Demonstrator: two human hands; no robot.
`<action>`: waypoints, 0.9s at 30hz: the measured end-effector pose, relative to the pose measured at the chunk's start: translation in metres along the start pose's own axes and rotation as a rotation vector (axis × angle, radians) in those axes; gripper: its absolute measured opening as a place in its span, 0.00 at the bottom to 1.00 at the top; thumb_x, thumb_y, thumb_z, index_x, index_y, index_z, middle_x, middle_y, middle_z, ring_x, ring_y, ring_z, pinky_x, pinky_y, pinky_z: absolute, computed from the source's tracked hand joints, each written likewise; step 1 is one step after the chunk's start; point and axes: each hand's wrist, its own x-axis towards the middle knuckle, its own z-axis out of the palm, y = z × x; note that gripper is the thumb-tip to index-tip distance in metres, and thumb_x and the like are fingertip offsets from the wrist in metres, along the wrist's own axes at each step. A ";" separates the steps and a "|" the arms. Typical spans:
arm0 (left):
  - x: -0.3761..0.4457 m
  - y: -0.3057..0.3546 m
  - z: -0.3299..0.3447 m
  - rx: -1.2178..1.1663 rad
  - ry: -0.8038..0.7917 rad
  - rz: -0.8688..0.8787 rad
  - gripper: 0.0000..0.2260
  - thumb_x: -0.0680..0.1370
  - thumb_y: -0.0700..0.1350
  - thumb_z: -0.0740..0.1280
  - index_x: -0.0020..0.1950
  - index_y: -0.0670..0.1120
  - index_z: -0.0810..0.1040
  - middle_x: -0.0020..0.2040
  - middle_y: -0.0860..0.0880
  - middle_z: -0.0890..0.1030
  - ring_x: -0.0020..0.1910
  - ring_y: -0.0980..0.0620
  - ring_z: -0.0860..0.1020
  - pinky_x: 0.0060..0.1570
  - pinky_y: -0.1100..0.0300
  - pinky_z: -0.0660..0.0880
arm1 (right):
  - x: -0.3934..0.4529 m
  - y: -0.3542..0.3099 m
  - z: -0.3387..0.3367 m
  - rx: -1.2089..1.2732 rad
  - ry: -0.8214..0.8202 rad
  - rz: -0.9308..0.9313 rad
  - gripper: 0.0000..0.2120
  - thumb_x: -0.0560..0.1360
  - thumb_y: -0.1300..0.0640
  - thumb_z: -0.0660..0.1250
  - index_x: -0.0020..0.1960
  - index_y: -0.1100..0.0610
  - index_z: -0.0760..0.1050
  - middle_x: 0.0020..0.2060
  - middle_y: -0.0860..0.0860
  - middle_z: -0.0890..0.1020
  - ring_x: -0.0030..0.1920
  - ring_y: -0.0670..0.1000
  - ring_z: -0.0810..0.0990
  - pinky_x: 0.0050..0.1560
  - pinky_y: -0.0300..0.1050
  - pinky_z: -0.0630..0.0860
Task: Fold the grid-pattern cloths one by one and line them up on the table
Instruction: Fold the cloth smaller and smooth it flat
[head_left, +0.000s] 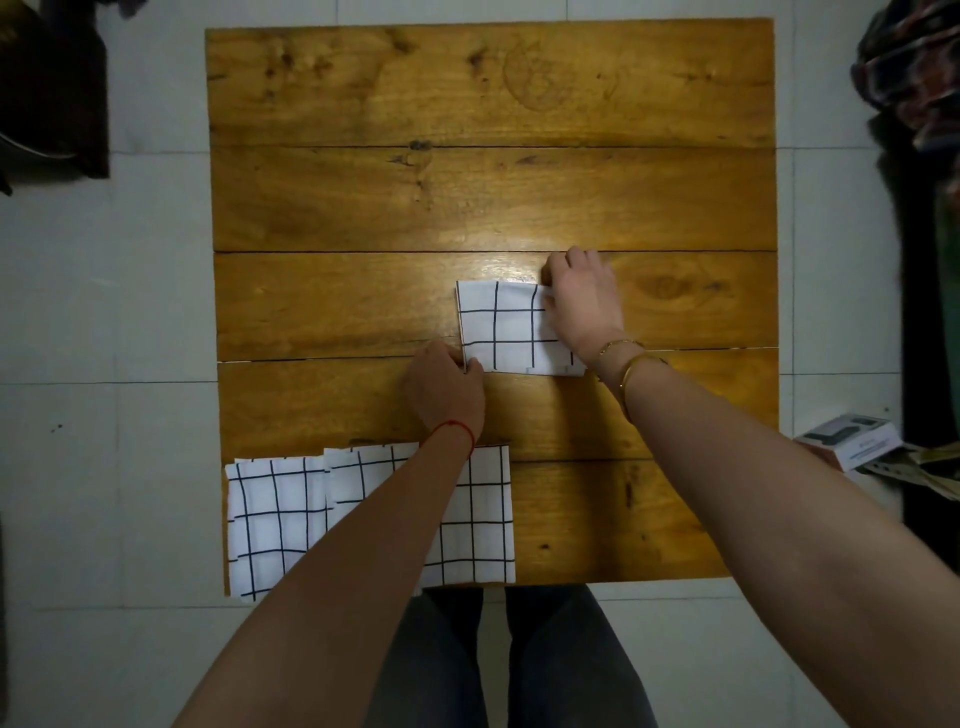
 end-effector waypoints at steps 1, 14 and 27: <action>0.001 -0.001 0.000 -0.039 -0.009 -0.003 0.06 0.76 0.46 0.70 0.46 0.45 0.75 0.44 0.51 0.75 0.45 0.53 0.74 0.45 0.59 0.73 | -0.001 0.002 -0.001 0.015 -0.019 0.013 0.14 0.74 0.64 0.65 0.59 0.60 0.72 0.57 0.58 0.75 0.59 0.58 0.70 0.58 0.49 0.66; 0.012 0.013 -0.054 -0.617 -0.245 -0.027 0.15 0.74 0.36 0.71 0.58 0.45 0.74 0.42 0.44 0.83 0.37 0.52 0.81 0.36 0.67 0.78 | -0.084 0.022 -0.030 0.823 -0.109 0.366 0.07 0.72 0.62 0.67 0.50 0.57 0.75 0.40 0.54 0.80 0.40 0.53 0.77 0.37 0.42 0.73; -0.036 -0.004 -0.034 -0.244 -0.489 0.283 0.13 0.70 0.32 0.70 0.46 0.49 0.81 0.35 0.53 0.78 0.31 0.60 0.73 0.43 0.64 0.73 | -0.225 0.020 0.006 0.985 -0.129 0.597 0.13 0.75 0.64 0.65 0.58 0.56 0.71 0.49 0.53 0.82 0.49 0.53 0.81 0.49 0.50 0.80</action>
